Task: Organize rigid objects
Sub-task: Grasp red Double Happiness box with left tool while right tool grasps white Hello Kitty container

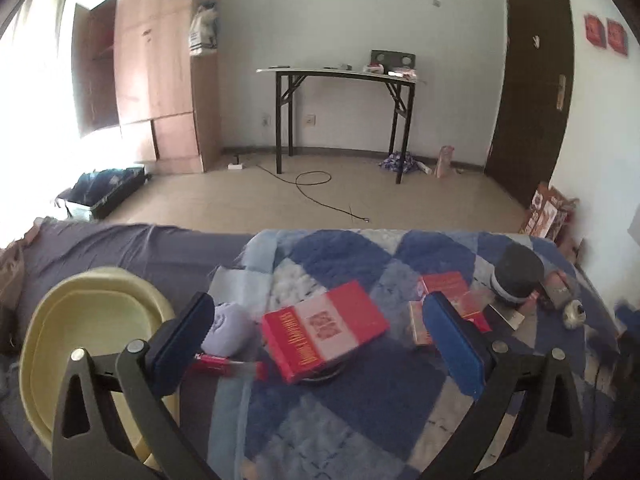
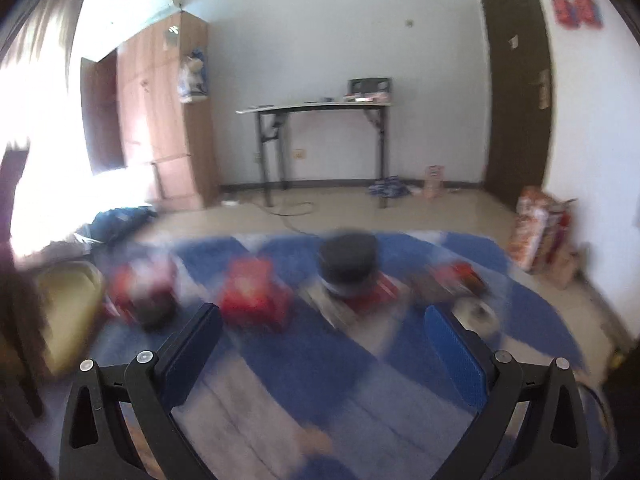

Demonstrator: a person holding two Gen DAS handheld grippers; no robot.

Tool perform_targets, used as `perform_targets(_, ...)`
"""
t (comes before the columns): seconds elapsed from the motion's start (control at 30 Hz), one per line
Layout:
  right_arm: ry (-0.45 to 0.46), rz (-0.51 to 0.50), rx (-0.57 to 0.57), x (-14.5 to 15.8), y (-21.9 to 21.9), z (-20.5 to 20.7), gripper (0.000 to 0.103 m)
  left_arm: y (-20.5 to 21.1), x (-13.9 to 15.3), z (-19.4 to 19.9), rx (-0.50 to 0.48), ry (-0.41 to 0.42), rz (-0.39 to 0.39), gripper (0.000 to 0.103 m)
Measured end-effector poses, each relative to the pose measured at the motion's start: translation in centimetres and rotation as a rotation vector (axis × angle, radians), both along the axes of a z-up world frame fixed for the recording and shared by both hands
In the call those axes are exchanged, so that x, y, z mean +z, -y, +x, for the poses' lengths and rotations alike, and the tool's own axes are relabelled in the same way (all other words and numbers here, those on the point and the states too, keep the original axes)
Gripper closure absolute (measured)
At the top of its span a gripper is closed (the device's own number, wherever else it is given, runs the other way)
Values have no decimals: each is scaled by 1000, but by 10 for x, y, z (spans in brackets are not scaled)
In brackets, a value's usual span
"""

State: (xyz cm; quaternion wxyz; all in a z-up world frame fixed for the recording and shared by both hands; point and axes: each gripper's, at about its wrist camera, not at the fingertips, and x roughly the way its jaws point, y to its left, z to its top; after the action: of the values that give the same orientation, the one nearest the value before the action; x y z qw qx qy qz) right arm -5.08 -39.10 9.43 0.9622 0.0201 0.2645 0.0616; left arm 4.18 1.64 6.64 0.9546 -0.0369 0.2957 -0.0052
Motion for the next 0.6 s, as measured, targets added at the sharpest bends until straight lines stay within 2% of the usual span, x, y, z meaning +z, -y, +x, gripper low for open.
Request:
perform_targets(0.1,-65,219,-38,33,1,57,0,-8,-3,0,-1,-19,-37,0)
perform_targets(0.17,-48,311,-17,34,3,65,0,-7,-3,-1,-20,-10,-41,0)
perform_targets(0.2,-22,315,6,29,4,60,0,-8,-4,2,-29,-10,-42,0)
perform_targets(0.3,36,187,32,-6,8,54,0,-10,-7,4,-18,-27,-47,0)
perform_targets(0.4,-59,54,-10,-21,14,82,0,-14,-12,11,12,-61,-15,0)
perform_targets(0.47,-40,7,-48,-18,28,85,0,-15,-10,15,10,-70,-7,0)
perform_targets(0.53,29,34,-126,-11,51,78,0,-16,6,22,-24,-34,-79,0)
perform_targets(0.6,58,159,-209,-16,81,74,0,-18,25,38,-58,-12,-186,0)
